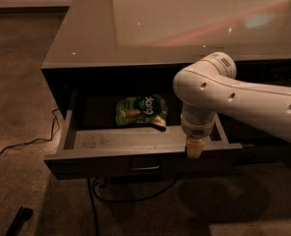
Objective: Open top drawer
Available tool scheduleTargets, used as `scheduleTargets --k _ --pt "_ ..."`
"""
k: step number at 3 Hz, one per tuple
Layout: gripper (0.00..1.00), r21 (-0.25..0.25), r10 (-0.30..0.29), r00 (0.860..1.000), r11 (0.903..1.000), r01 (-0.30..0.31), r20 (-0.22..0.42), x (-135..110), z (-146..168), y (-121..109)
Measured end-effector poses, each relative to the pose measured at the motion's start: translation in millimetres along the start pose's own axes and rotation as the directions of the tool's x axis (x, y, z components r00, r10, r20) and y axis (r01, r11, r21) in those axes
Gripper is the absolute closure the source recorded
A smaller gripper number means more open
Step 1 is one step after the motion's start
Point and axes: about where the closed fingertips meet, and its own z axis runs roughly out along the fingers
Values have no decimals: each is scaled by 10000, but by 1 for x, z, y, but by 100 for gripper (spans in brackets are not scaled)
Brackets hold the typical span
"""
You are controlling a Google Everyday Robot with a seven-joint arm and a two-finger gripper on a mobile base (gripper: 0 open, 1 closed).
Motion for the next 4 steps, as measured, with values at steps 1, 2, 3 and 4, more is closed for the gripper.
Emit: scheduleTargets --k 1,2,3,4 --pt "64 158 79 10000 9998 -79 -27 -1 -1 -6" --pt "87 237 172 9998 9996 -170 -79 1 -2 -7" --pt "100 302 252 9996 9992 -249 -113 2 -3 -9" --pt "100 468 204 9998 9987 -203 -4 -1 1 -16"
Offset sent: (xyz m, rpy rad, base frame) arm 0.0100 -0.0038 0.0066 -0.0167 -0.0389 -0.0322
